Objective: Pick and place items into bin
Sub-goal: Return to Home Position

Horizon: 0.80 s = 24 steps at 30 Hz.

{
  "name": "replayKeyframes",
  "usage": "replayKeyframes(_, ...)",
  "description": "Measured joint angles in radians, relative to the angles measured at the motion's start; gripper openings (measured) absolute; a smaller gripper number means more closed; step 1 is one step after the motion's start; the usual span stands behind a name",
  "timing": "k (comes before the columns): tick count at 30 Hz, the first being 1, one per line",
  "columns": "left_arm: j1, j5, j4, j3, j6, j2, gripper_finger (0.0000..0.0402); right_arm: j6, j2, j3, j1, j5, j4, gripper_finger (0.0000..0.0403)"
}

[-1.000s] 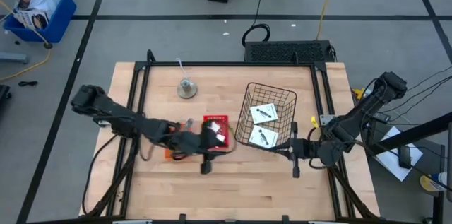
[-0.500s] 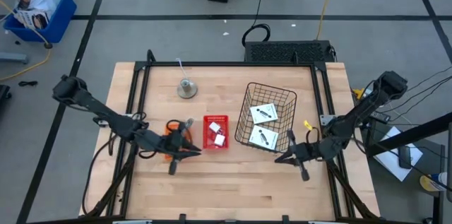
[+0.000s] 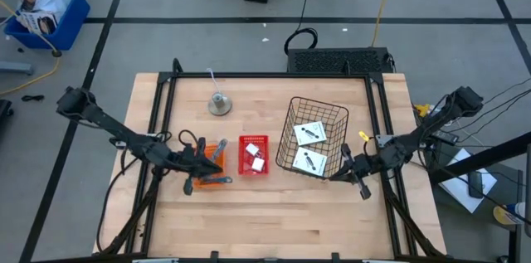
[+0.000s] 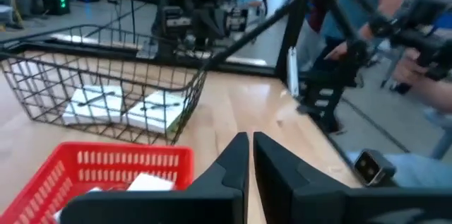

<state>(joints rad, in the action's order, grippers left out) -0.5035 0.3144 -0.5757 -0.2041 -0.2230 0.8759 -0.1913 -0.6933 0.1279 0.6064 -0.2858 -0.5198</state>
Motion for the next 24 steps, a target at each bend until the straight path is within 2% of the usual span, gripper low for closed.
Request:
replayKeyframes(6,0.059,-0.014,-0.029,0.079,0.026,-0.119,0.0007,0.046,0.193,-0.001,-0.087,0.079,0.152,0.0)
replayKeyframes(9,0.11,-0.088,-0.016,0.091,0.043,-0.172,0.0004,0.062,0.311,0.0,-0.127,0.099,0.249,0.0)
replayKeyframes(18,0.226,-0.153,0.18,0.092,0.057,-0.338,0.0004,0.073,0.64,0.0,-0.19,0.157,0.489,0.0)
replayKeyframes(20,0.246,-0.157,0.218,0.092,0.058,-0.372,0.0004,0.072,0.692,0.0,-0.196,0.155,0.535,0.0)
replayKeyframes(24,0.273,-0.18,0.291,0.092,0.058,-0.432,0.0011,0.08,0.688,0.0,-0.206,0.112,0.592,0.0)
